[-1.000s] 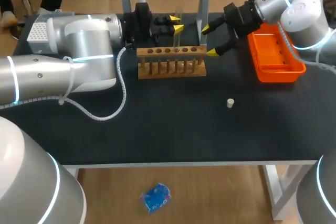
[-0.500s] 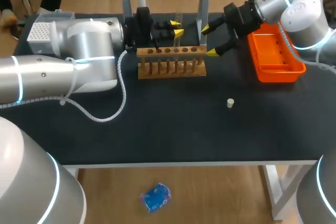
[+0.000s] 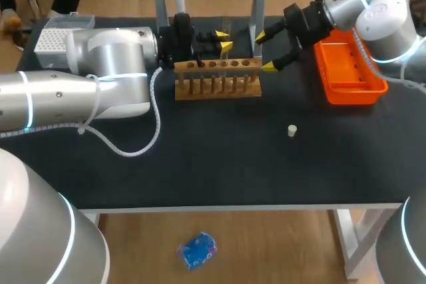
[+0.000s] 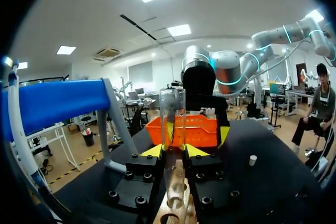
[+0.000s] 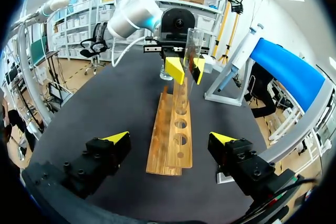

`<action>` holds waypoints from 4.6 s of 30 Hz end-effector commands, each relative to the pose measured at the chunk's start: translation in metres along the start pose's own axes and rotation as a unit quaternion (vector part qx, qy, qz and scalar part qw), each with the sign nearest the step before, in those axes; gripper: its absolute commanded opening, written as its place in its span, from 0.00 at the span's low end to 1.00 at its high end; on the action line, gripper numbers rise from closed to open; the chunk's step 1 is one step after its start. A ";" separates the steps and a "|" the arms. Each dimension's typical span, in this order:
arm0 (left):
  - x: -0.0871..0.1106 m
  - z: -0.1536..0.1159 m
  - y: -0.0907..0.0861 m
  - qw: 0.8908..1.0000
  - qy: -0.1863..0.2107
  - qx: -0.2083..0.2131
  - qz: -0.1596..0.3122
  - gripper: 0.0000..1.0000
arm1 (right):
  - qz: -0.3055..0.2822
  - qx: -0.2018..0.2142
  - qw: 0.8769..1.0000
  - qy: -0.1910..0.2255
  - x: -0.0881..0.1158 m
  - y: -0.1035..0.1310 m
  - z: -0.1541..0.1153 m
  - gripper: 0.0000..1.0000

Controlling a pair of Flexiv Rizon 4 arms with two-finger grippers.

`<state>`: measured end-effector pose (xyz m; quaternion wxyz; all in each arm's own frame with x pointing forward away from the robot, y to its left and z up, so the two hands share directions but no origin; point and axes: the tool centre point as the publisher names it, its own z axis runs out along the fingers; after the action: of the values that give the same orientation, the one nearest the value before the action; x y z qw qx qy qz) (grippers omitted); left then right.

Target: Invert the test tube, pick up the pipette, mount the tip to pipette, aspirate from beaker and dispense into the tube, eject the tip, return the pipette, and cap with the stopper.

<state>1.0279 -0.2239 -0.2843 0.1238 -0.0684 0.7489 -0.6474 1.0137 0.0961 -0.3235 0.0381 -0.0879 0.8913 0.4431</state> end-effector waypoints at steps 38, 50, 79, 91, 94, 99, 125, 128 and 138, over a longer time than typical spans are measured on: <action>-0.003 -0.027 0.002 0.999 -0.036 -0.034 -0.002 1.00 | 0.000 0.000 1.000 0.001 -0.001 0.000 0.000 1.00; 0.013 -0.083 -0.025 0.995 -0.056 -0.083 -0.025 1.00 | 0.000 0.000 1.000 0.001 -0.001 0.000 0.000 1.00; 0.049 -0.145 -0.064 0.974 -0.179 -0.122 -0.061 1.00 | 0.000 0.000 1.000 0.001 -0.001 0.000 0.000 1.00; 0.047 -0.153 -0.065 0.973 -0.184 -0.122 -0.065 1.00 | 0.000 0.000 1.000 0.001 -0.001 0.000 0.000 1.00; 0.046 -0.160 -0.066 0.972 -0.191 -0.123 -0.067 1.00 | 0.000 0.000 1.000 0.001 -0.001 0.000 0.000 1.00; 0.044 -0.178 -0.063 0.968 -0.204 -0.125 -0.077 1.00 | 0.000 0.000 1.000 0.001 -0.001 0.000 0.000 1.00; -0.009 -0.306 -0.024 0.914 -0.370 -0.120 -0.112 1.00 | 0.059 -0.123 0.991 -0.014 0.110 0.058 -0.010 1.00; -0.009 -0.306 -0.024 0.914 -0.370 -0.120 -0.112 1.00 | 0.059 -0.123 0.991 -0.014 0.110 0.058 -0.010 1.00; -0.015 -0.309 -0.024 0.912 -0.378 -0.100 -0.123 1.00 | 0.068 -0.145 0.987 -0.001 0.113 0.060 -0.010 1.00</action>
<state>0.9527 0.0668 -0.2176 0.3040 -0.4112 0.7070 -0.4884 0.8927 0.1119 -0.2852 0.0058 -0.0276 0.8286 0.5591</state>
